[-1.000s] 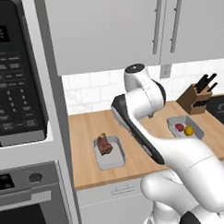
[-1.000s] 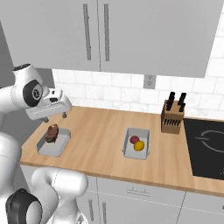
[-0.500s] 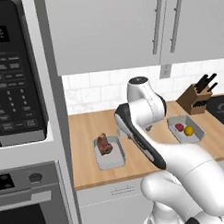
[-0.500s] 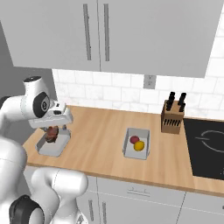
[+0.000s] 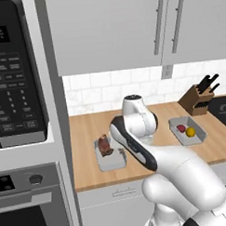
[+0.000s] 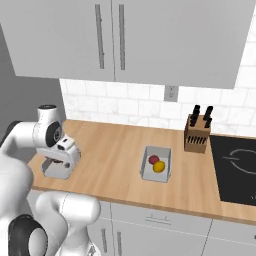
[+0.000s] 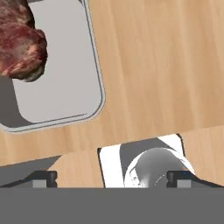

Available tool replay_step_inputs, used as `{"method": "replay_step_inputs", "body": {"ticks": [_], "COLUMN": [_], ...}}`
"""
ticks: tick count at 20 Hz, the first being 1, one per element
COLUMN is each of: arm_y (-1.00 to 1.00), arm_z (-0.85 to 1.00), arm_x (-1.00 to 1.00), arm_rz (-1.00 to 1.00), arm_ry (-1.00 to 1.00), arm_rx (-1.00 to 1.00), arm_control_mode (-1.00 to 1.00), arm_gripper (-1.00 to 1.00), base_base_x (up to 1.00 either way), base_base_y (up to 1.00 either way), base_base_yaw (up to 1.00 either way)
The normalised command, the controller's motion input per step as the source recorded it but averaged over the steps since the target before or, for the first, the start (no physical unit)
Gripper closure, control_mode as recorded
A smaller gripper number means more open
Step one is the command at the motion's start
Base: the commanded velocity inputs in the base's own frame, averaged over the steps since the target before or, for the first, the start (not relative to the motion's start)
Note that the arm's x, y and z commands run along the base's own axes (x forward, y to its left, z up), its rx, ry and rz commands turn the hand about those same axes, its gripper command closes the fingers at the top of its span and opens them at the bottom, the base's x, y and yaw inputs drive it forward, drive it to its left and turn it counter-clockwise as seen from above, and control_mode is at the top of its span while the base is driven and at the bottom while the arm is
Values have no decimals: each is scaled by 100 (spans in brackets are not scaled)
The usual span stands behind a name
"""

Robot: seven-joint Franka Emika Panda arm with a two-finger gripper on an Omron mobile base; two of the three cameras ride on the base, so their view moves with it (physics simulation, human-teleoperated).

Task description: Take the meat container that has the steak and place it on the second highest rack of the freezer. Then take the vegetable container that has the tomato and lemon and place it on the highest rack of the freezer.

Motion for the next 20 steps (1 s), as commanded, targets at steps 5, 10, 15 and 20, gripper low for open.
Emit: {"method": "replay_step_inputs", "body": {"ticks": [5,10,15,20], "arm_y": [32,4,0,0], "arm_z": [-40,-39,-51,-39], "arm_x": [27,5,1,21], "arm_rz": [-62,-61,-40,-16], "arm_ry": [17,4,-3,-9], "arm_rx": [0,0,-4,-9], "arm_control_mode": [-100,-100,-100,-100], "arm_gripper": [-100,-100,-100,-100], "base_base_x": [0,0,0,0], "base_base_y": [0,0,0,0], "base_base_yaw": [0,0,0,0]}}
